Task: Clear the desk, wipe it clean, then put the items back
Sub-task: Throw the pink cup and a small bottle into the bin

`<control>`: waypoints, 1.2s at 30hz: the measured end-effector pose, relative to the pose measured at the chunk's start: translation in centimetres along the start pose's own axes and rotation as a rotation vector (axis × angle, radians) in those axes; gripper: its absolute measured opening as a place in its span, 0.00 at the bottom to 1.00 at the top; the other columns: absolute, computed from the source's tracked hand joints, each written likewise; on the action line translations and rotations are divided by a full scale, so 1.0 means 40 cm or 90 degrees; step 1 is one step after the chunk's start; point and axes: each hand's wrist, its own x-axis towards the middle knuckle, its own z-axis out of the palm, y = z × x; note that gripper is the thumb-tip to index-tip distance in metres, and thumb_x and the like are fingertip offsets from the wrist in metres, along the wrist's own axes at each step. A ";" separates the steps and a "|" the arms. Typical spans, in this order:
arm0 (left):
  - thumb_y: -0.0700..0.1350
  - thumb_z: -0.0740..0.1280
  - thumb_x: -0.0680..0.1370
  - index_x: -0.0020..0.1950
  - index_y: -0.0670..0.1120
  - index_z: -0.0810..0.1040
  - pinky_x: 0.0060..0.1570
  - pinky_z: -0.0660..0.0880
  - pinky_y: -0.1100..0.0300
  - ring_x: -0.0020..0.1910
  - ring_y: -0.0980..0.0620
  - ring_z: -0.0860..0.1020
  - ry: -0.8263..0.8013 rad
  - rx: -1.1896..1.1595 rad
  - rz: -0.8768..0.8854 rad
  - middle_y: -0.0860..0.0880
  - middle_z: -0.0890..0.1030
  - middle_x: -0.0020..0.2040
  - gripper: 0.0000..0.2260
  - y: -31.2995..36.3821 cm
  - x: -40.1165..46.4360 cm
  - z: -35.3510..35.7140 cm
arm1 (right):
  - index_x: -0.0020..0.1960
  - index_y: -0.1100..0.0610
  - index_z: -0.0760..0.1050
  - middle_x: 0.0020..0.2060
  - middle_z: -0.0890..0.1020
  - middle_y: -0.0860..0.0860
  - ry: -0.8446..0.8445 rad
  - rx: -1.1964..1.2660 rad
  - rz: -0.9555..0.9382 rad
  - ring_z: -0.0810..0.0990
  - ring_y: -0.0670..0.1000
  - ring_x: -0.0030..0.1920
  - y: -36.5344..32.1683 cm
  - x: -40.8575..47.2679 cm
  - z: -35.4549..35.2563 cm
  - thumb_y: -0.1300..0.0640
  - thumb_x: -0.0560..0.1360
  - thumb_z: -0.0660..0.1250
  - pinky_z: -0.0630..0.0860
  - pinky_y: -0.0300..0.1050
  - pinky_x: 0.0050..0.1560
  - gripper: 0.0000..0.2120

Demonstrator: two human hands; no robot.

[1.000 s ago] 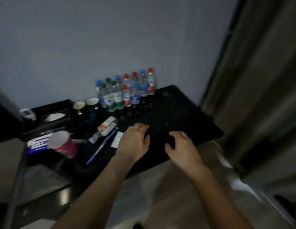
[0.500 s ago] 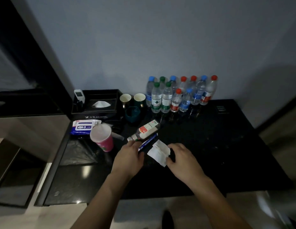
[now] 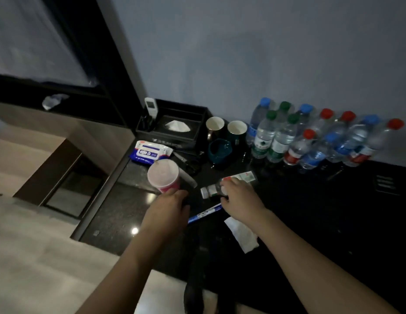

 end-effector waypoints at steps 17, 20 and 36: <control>0.49 0.62 0.79 0.64 0.49 0.74 0.52 0.75 0.53 0.56 0.46 0.77 -0.140 -0.046 -0.069 0.48 0.77 0.57 0.14 -0.119 0.048 0.107 | 0.63 0.56 0.72 0.57 0.75 0.53 -0.105 -0.387 -0.200 0.72 0.56 0.59 -0.024 0.251 0.211 0.57 0.74 0.65 0.65 0.51 0.62 0.18; 0.48 0.62 0.79 0.64 0.50 0.74 0.53 0.75 0.54 0.56 0.47 0.77 -0.158 -0.040 -0.059 0.49 0.78 0.57 0.14 -0.105 0.047 0.083 | 0.58 0.56 0.75 0.50 0.79 0.54 0.000 -0.310 -0.187 0.77 0.56 0.51 -0.017 0.212 0.124 0.58 0.67 0.73 0.71 0.51 0.54 0.20; 0.48 0.62 0.77 0.59 0.48 0.75 0.50 0.73 0.53 0.56 0.45 0.74 -0.205 0.139 0.008 0.47 0.75 0.57 0.12 0.026 0.179 0.274 | 0.62 0.59 0.74 0.54 0.79 0.56 0.304 -0.051 0.077 0.76 0.58 0.52 0.109 -0.079 -0.101 0.59 0.69 0.74 0.75 0.53 0.53 0.23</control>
